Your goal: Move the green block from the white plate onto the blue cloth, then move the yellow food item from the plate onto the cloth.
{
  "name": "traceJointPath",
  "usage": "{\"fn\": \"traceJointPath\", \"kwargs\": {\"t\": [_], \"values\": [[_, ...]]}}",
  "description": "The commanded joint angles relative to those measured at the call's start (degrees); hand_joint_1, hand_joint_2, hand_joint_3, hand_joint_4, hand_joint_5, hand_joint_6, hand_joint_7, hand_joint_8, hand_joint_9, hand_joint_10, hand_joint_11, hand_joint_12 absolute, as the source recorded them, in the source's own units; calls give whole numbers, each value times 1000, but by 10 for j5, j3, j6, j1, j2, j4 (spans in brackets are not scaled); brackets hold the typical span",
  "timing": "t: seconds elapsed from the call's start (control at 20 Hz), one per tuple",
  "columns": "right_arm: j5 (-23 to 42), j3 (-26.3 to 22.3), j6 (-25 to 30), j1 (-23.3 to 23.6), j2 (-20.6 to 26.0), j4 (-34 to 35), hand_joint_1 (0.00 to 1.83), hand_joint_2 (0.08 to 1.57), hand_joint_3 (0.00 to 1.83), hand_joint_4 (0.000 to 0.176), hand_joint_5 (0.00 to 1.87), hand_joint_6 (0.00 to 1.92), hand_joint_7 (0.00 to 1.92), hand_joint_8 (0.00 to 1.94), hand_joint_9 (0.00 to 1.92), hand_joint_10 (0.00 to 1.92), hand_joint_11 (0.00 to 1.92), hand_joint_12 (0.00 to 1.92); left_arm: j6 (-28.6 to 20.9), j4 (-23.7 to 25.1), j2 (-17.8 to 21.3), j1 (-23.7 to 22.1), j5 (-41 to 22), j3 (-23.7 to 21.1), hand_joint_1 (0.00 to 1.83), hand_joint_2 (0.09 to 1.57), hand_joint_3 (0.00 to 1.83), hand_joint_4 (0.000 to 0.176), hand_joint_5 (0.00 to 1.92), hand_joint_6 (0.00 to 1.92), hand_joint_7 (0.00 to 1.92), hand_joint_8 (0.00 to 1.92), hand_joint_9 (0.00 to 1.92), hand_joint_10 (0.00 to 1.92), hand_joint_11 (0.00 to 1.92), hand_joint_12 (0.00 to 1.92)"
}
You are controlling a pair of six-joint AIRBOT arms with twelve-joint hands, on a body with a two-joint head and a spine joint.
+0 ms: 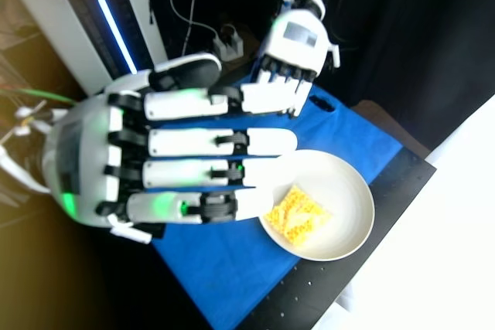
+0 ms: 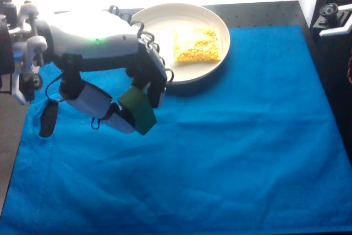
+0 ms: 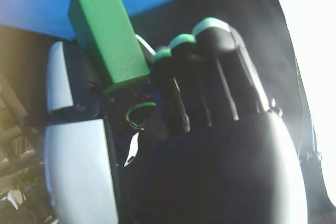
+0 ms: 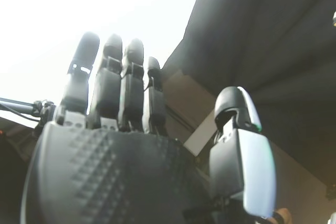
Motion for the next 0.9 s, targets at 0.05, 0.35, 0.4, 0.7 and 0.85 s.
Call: {"fn": "traceJointPath", "kwargs": {"t": [0.05, 0.35, 0.4, 0.7, 0.85], "values": [[63, 1, 3, 4, -1, 7, 354, 1138, 0, 55, 389, 15, 501, 0, 429, 0, 21, 1172, -8, -26, -8, 18, -19, 2, 1052, 1091, 0, 119, 1014, 932, 728, 1296, 566, 1559, 295, 1855], [63, 1, 3, 2, -2, 7, 341, 1126, 0, 51, 395, 4, 489, 0, 434, 0, 1, 1230, -39, -26, -36, 49, -16, 29, 1214, 1009, 0, 0, 1227, 526, 1013, 902, 829, 1227, 534, 1644], [63, 1, 3, 2, -2, 7, 334, 1126, 0, 41, 395, 3, 487, 0, 435, 1, 4, 1231, -40, -24, -38, 50, -16, 29, 1189, 994, 0, 0, 1258, 504, 1026, 871, 887, 1241, 665, 1646], [63, 1, 3, 1, -2, 7, 348, 1119, 0, 39, 413, 2, 500, 0, 441, 1, 12, 1209, -42, -23, -43, 54, -23, 29, 1204, 801, 0, 0, 1261, 51, 1048, 642, 852, 1044, 617, 1507], [63, 1, 3, 1, -2, 7, 335, 1129, 3, 48, 399, 1, 499, 2, 445, 3, 13, 1216, -46, -21, -43, 54, -29, 29, 1075, 675, 0, 0, 1131, 3, 856, 920, 739, 1287, 642, 1599]]}}
